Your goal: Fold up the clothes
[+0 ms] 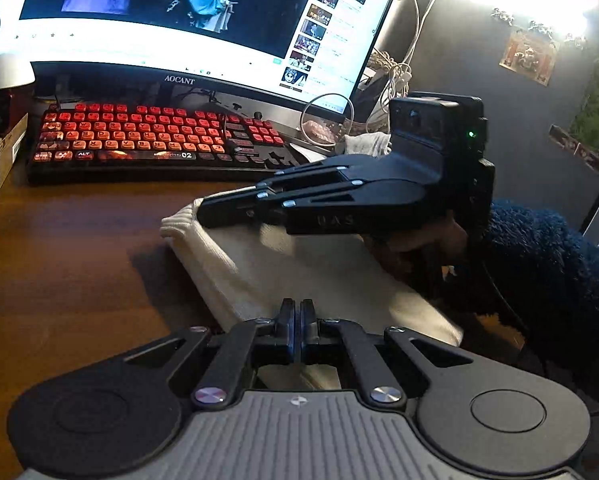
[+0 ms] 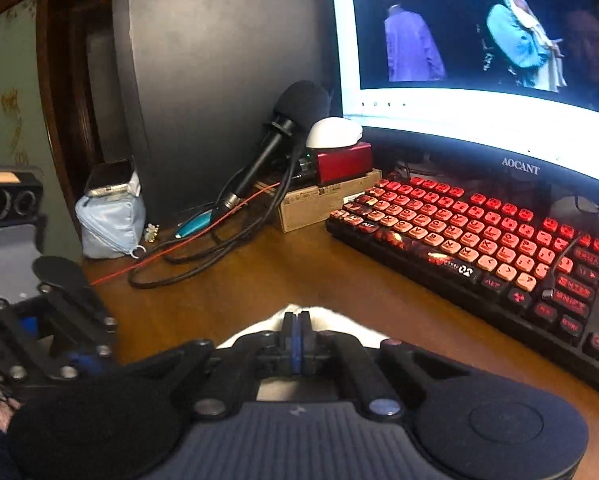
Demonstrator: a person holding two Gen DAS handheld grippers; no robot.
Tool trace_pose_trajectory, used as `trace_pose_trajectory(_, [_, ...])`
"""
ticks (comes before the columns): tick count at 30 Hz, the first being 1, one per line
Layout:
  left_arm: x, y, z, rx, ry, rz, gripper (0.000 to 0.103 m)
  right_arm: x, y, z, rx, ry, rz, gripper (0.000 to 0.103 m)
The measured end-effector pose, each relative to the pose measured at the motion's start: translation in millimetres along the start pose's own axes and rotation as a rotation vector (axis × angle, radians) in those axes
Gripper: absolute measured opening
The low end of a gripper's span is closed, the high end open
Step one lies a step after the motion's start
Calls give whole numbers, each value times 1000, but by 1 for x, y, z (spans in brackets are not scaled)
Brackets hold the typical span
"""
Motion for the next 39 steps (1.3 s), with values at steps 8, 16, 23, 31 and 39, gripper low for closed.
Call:
trace_pose_trajectory(8, [-13,4,-16,-159,-25,27,3,-14,-3,-22,-11,-43,-8,3])
trace_pose_trajectory(16, [-27,30,-36,-187,-23,81,3,-29,-35,-82,-61,-51,-26,5])
trace_pose_trajectory(23, [10,46,-26,-151,-7,45,3,-38,-53,-116,-50,-53,-27,5])
trace_pose_trajectory(31, [53,58,-25,-115,86,48,4,-60,-43,-111,-20,-126,51,5])
trace_pose_trajectory(39, [58,52,-35,-120,109,62,4,-74,-21,-25,144,-400,166,11])
Point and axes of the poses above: each gripper's, at about its wrist camera, not at the fingertips, and x roughly the way its jaws point, z to its right, y to its top, the point moved 7 cm from there along x, roughly the way its jaws point, and after that the axes turned 15 degrees about y, right-handed, at the moved point
